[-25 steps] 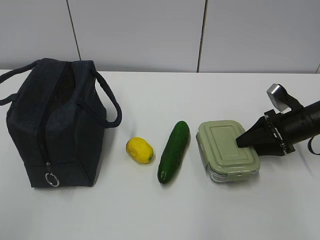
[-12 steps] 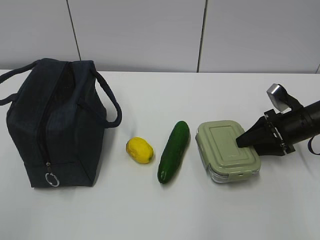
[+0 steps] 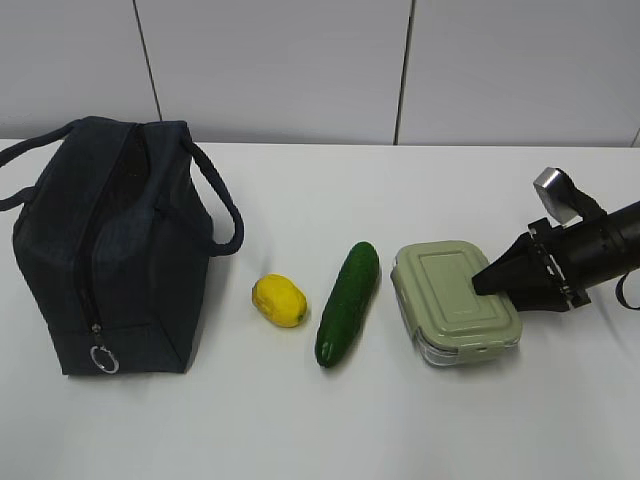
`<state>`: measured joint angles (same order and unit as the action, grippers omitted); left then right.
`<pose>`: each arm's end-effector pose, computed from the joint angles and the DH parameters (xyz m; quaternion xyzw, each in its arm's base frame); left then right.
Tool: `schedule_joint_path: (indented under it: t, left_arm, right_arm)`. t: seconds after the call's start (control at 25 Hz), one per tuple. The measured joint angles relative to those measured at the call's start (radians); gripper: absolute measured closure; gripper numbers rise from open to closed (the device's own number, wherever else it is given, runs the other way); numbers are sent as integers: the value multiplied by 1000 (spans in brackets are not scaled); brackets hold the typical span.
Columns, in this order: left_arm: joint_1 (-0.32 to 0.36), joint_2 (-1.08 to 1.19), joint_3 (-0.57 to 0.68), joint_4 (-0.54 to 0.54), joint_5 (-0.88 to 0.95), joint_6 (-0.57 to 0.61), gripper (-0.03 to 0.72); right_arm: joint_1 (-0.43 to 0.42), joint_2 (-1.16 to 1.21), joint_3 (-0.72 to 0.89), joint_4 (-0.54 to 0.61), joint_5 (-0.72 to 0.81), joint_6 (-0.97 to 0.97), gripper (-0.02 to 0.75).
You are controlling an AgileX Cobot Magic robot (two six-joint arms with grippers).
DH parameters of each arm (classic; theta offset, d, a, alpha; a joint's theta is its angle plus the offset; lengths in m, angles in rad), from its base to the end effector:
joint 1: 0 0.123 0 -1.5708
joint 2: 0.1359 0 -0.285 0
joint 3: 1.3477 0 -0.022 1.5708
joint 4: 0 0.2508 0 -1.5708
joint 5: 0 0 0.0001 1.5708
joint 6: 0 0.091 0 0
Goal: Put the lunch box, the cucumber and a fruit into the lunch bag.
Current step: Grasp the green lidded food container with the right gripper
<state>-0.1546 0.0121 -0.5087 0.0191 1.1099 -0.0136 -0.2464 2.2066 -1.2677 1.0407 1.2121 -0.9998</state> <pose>-0.0058 0.0025 0.2759 0.0605 0.8645 -0.0324 0.4979 0.3758 -0.0187 0.1007 -0.0465 0.8865 0.4556 0.0667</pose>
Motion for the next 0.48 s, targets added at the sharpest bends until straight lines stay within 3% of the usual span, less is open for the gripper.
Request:
schedule_joint_path:
  t: [0.48]
  left_arm:
    - [0,0,0,0,0,0,241]
  right_arm:
    - [0,0,0,0,2,14,358]
